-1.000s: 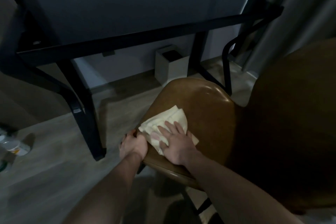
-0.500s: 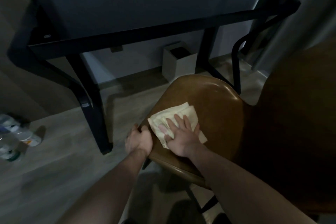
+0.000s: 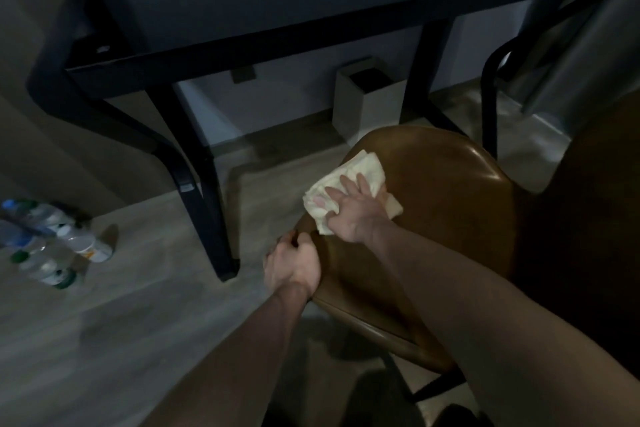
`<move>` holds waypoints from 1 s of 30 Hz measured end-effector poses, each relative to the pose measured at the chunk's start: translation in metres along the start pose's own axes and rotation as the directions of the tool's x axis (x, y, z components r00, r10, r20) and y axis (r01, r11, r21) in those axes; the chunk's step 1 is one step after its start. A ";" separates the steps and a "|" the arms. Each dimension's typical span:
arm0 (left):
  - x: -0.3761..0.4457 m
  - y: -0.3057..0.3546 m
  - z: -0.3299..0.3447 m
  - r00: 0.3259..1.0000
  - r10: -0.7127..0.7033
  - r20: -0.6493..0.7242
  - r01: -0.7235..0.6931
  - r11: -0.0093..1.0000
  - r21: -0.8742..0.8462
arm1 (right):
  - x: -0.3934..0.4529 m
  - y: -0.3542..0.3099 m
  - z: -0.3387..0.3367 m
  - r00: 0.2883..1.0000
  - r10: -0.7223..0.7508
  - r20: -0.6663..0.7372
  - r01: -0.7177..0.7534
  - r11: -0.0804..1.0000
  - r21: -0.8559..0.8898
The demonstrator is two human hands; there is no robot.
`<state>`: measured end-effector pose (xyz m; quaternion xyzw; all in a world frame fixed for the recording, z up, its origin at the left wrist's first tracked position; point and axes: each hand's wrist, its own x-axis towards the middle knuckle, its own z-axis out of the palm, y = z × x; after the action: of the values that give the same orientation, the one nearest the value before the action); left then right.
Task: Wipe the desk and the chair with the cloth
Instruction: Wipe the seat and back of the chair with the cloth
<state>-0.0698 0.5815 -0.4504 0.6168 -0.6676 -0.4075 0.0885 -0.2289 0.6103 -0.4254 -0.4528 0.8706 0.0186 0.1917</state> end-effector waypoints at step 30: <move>0.000 0.001 -0.001 0.999 0.016 0.029 -0.017 0.999 0.040 | -0.126 0.064 0.038 0.829 0.557 -0.049 -0.527 0.807 0.266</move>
<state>-0.0694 0.5808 -0.4488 0.6072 -0.6817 -0.4021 0.0699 -0.2026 0.7544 -0.4253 -0.1587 0.9693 -0.0613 0.1773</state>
